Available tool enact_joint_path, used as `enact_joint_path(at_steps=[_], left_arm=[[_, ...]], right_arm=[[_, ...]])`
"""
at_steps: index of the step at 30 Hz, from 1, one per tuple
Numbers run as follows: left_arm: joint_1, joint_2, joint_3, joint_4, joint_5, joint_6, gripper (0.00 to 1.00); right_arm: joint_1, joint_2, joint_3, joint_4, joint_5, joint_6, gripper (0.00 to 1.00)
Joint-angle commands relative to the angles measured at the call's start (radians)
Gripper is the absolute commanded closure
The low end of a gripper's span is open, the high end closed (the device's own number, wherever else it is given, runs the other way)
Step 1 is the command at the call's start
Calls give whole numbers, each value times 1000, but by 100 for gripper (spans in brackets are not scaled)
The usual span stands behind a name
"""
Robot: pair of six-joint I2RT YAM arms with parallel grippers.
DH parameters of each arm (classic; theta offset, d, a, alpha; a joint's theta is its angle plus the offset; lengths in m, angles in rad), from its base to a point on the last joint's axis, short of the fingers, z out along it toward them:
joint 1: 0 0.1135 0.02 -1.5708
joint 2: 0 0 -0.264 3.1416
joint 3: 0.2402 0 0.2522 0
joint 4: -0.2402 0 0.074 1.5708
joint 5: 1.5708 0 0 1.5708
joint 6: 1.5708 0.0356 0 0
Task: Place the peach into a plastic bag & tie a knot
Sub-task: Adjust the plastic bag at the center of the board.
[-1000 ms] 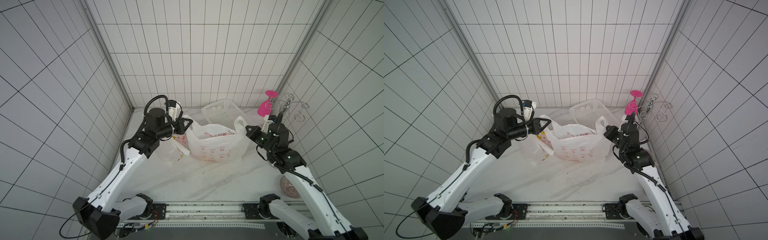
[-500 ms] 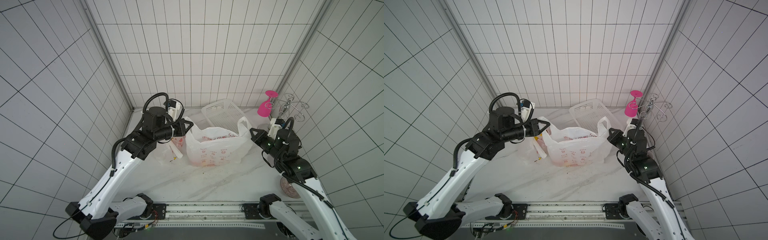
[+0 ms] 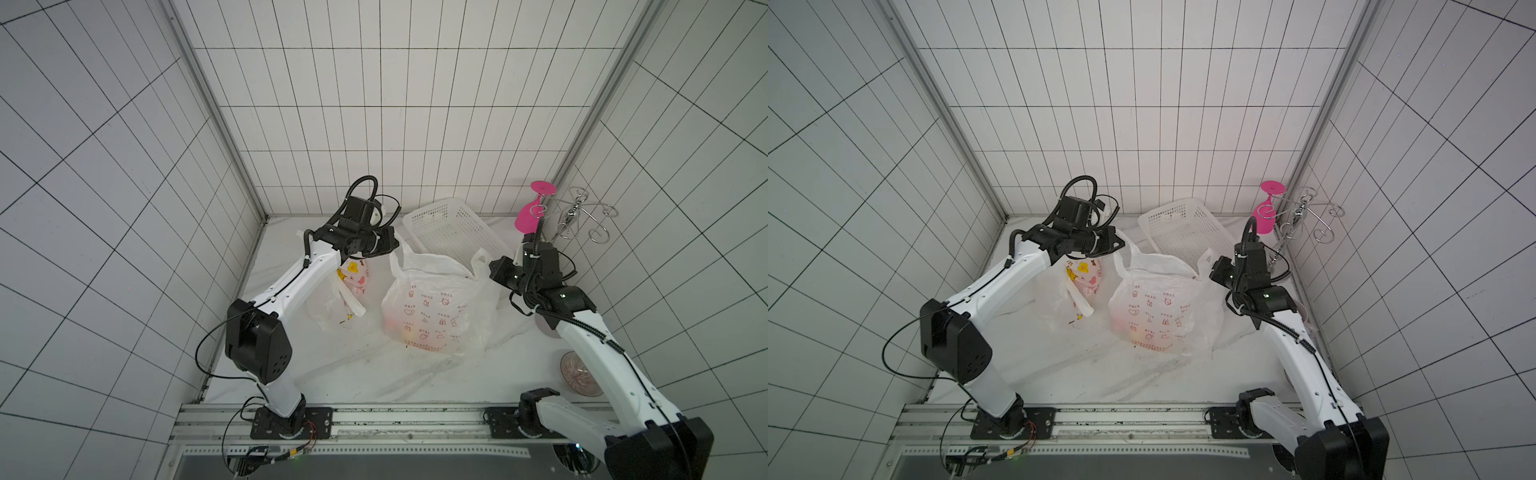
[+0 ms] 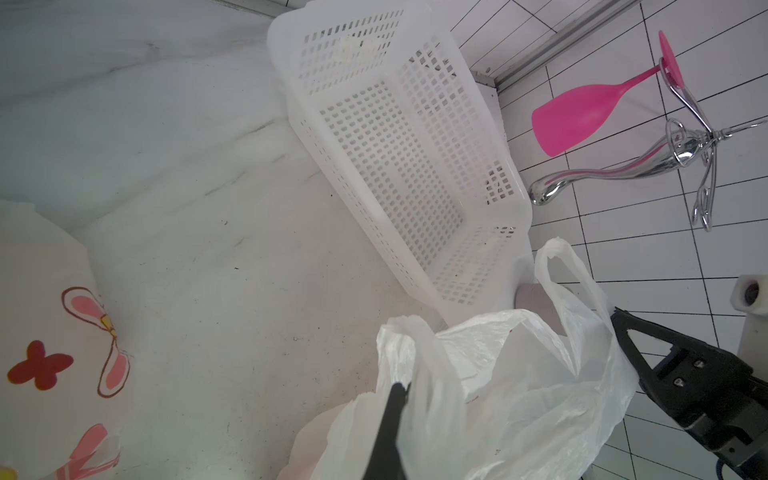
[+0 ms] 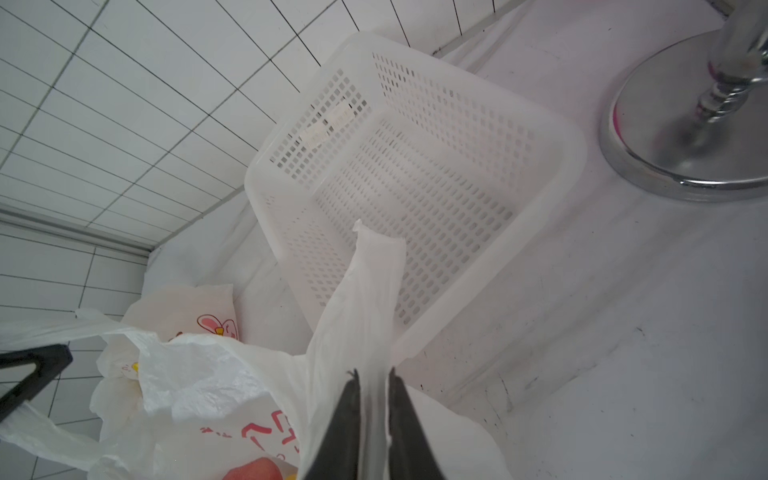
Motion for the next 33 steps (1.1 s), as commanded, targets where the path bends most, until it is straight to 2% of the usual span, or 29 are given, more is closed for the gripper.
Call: enact_joint_path(at_steps=[1,3,5,8,11,14,16,23,28,31,33], left_arm=[[-1,-40,97,6,43,24,100],[2,-54,87,11,45,23,100],[4,-66,65,26,45,17,100],[8,-66,65,14,53,24,100],[12,-60,86,-2,67,27,100],[12,-64,97,-4,84,25,100],[12,-69,97,-6,95,26,100],[23,-70,92,-17,123,30,100],[50,-63,101,-16,150,21,100],[70,-55,105,-12,169,9,100],[77,-49,110,-12,174,8,100]], right_arm=[[-13,-20,222,-128,-66,-163,63],[-13,-28,311,-203,-68,-240,49],[-12,-12,421,-310,-57,-313,39],[6,15,545,-395,-76,-377,30],[121,80,661,-432,-68,-421,24],[230,222,785,-466,-141,-466,18],[264,323,829,-475,-198,-481,14],[260,512,837,-334,-444,-449,1],[255,607,849,-337,-630,-432,1],[266,611,797,-337,-688,-434,1],[278,607,749,-344,-683,-448,1]])
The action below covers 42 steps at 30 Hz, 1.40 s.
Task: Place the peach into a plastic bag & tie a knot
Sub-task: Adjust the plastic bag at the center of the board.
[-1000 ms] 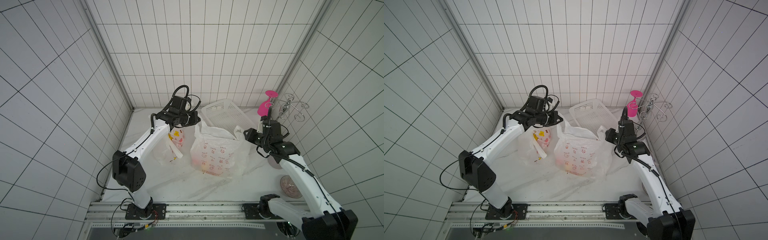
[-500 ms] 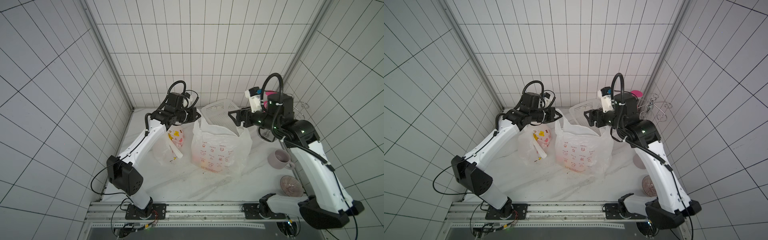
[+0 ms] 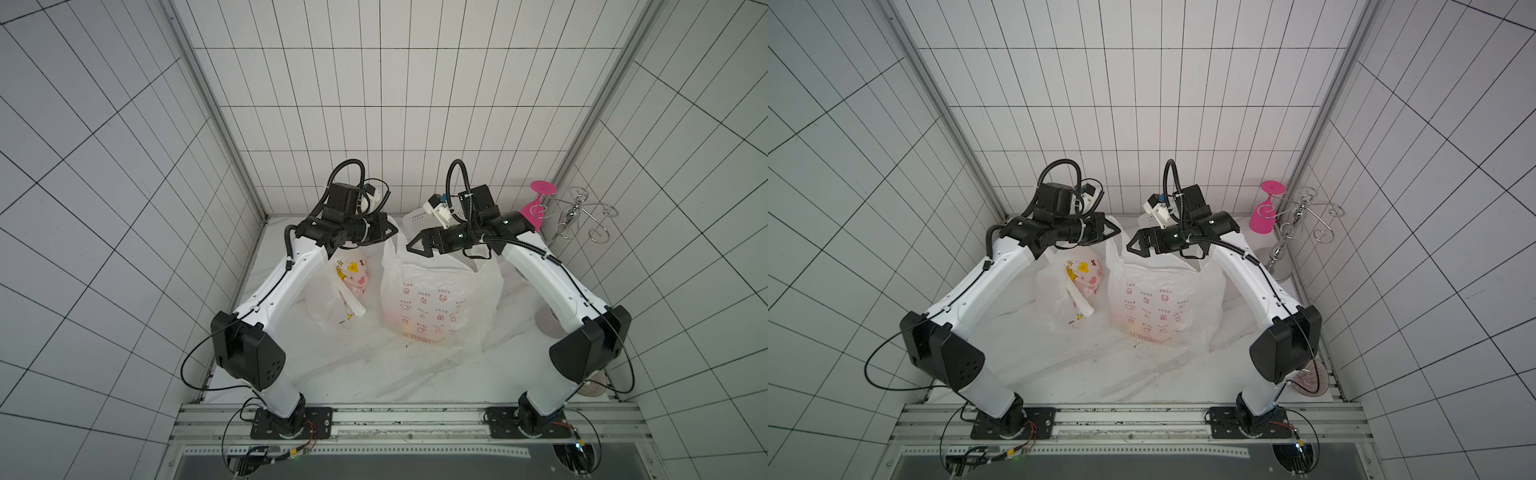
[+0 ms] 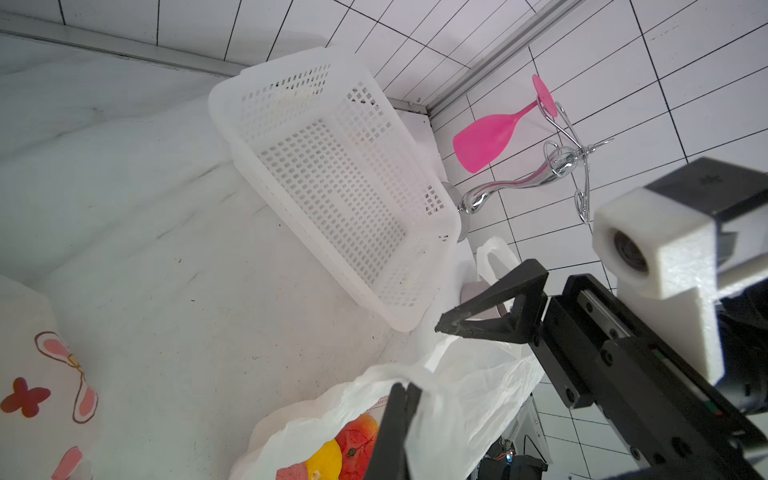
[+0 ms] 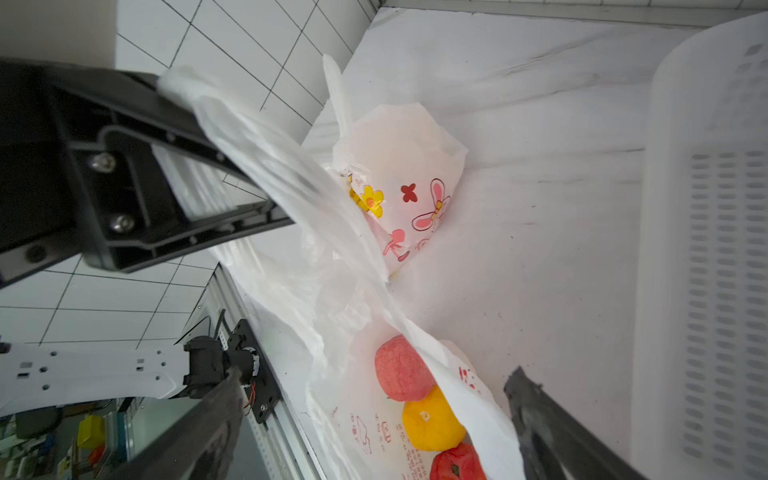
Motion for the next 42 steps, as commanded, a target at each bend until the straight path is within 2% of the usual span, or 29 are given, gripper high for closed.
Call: enact_joint_path(at_steps=[1,3,11,17,29,34,38,42], left_arm=[[14,9,39,5,24,-6,100],[20,15,40,2,28,-6,100],[30,12,42,-2,43,-13,100],[29,1,24,-9,39,-9,100],[29,-16,9,-17,42,-3,100],[29,-22,6,-16,45,-2,100],[29,-21,2,-15,46,2,100],[38,-8,12,-15,43,3,100]], right_arm=[[19,-22,-69,1,-95,-29,1],[34,-35,-108,-1,-75,-49,1],[103,-31,-102,-75,183,-190,0],[101,-80,-20,-39,250,-171,1],[91,79,188,-13,269,-137,1],[77,129,222,-5,258,-138,1],[77,154,230,1,197,-145,1],[89,173,226,-81,46,-153,1]])
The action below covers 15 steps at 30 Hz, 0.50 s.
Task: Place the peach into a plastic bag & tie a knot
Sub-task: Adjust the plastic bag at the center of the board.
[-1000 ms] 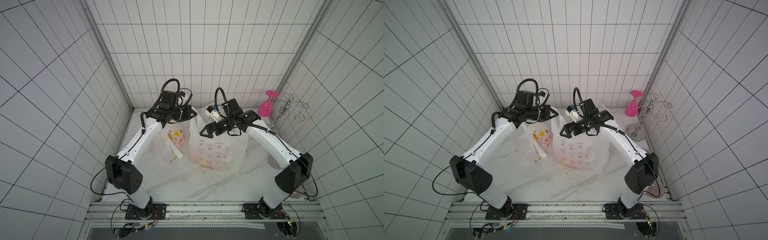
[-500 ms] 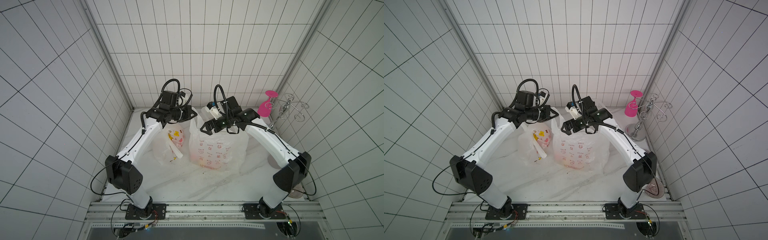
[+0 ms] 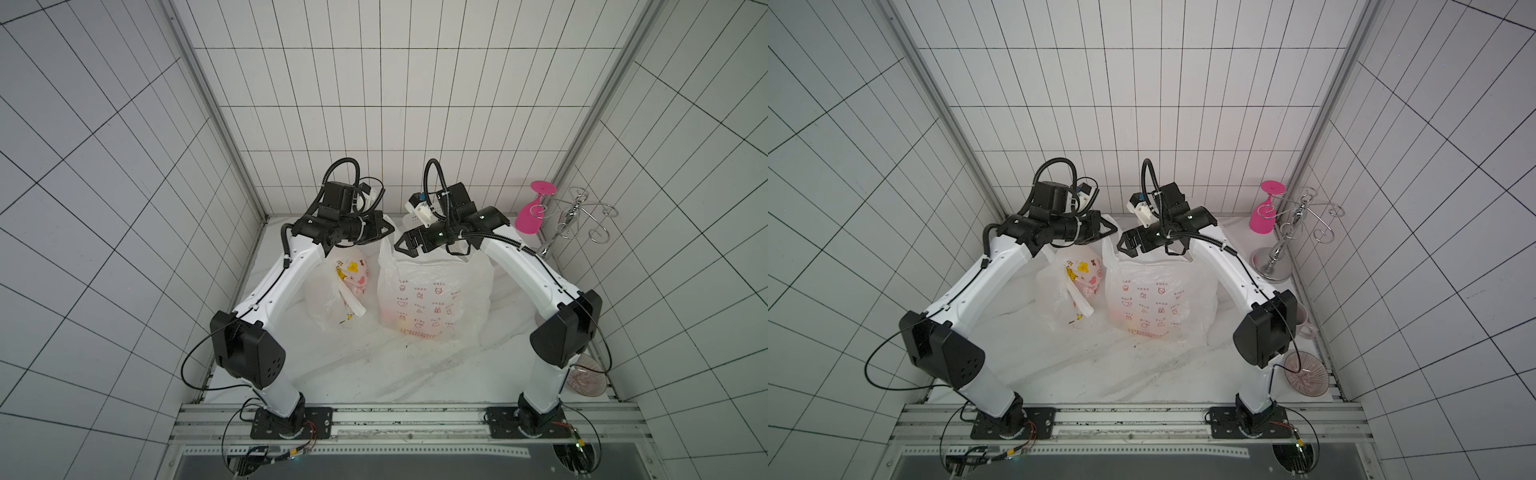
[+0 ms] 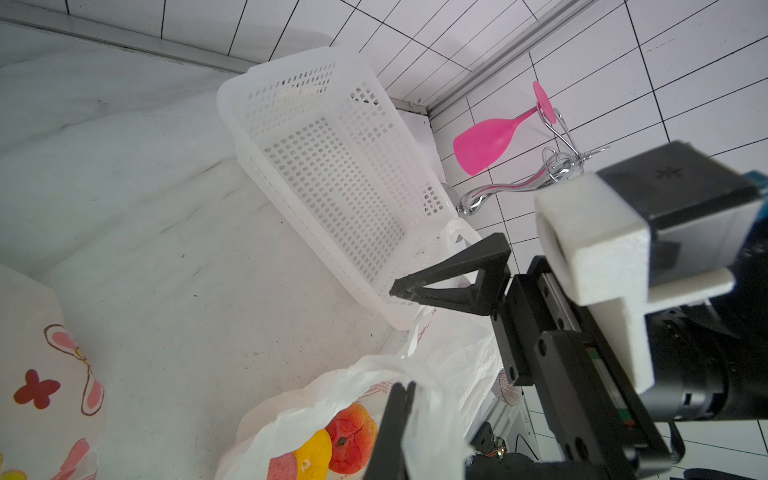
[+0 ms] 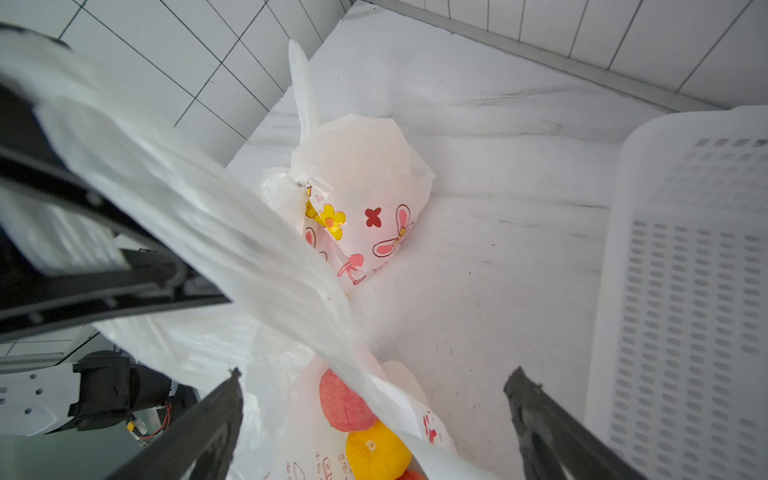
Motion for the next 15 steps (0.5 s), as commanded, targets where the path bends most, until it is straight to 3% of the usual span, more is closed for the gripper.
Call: enact_joint_path(at_steps=[1,6,11,15], left_arm=[[14,-15,5,1,8,9,100],[29,-19,7,6,3,10,100],[33,-15,10,3,1,14,100],[30,-24,12,4,5,4,100]], right_arm=[[15,3,47,-63,-144,-24,1],[27,-90,-140,-11,-196,5,1],[29,-141,-212,1,-299,26,1],[48,-130,-234,-8,-147,-3,1]])
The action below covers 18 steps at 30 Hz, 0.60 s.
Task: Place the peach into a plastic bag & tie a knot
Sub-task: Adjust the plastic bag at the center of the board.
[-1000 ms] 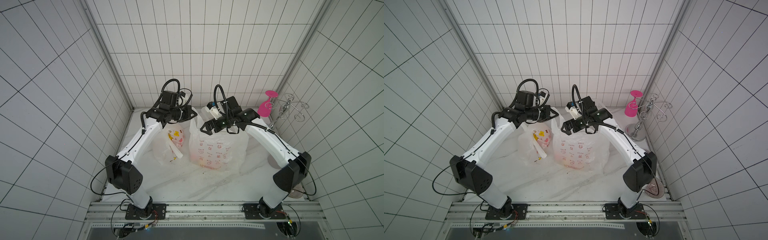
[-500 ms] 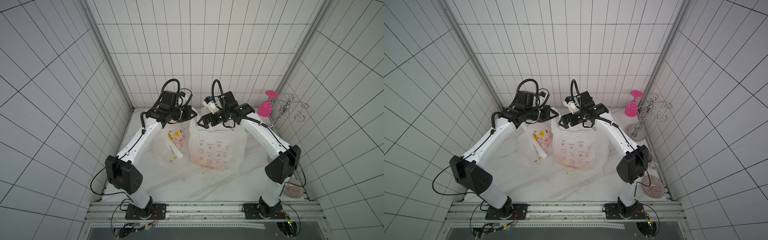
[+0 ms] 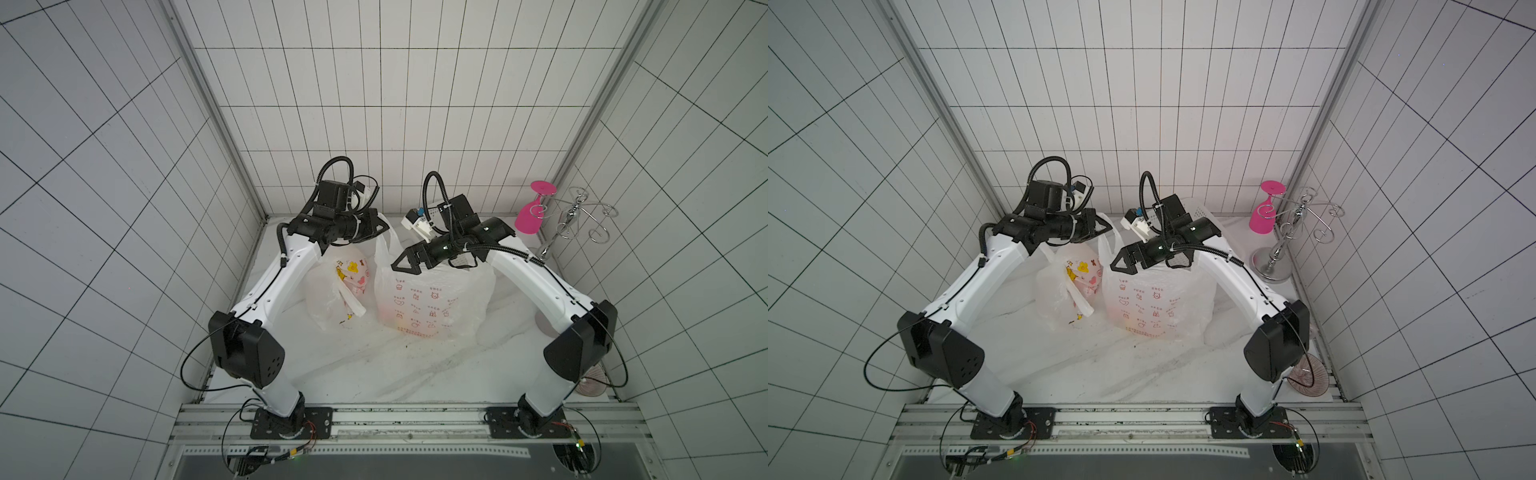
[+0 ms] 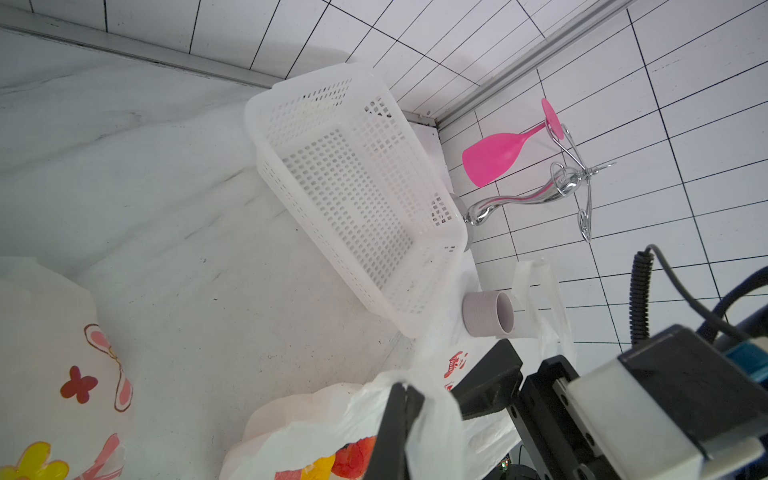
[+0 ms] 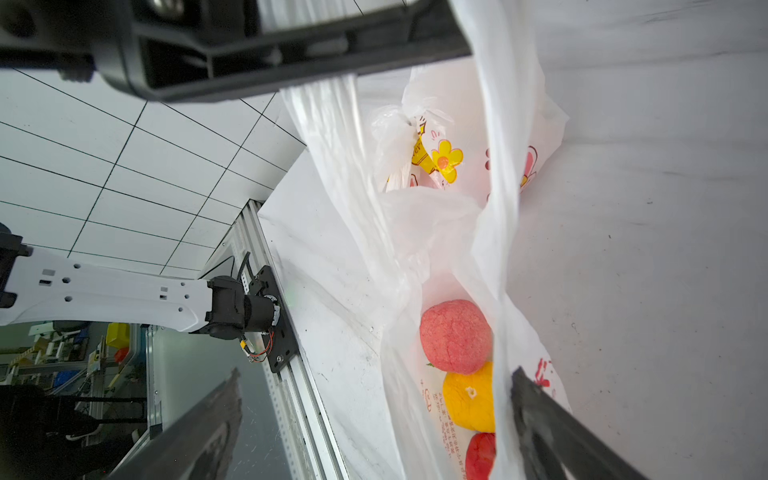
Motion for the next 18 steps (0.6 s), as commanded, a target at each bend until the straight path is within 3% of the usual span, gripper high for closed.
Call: enact_joint_path(at_steps=[1,4,6,12,13,15,18], left_arm=[[-1,-27,14,6,7,0,100],[-2,-37,13,4,14,-5,100],[0,-40,10,3,20,-6,100],[17,-54,5,44,60,-24,92],[24,-59,-1,69,75,-36,88],[40,-79,-43,186,158,-66,67],[90,-157,-213,511,281,-122,42]], right_arm=[[29,5,-48,-19,126,-53,3],[66,29,-35,-33,315,-107,11],[77,35,-40,-1,390,-114,23],[81,-46,-171,167,359,-181,71],[79,-60,-198,192,344,-196,77],[75,-76,-225,216,292,-230,90],[44,-78,-227,234,171,-234,99]])
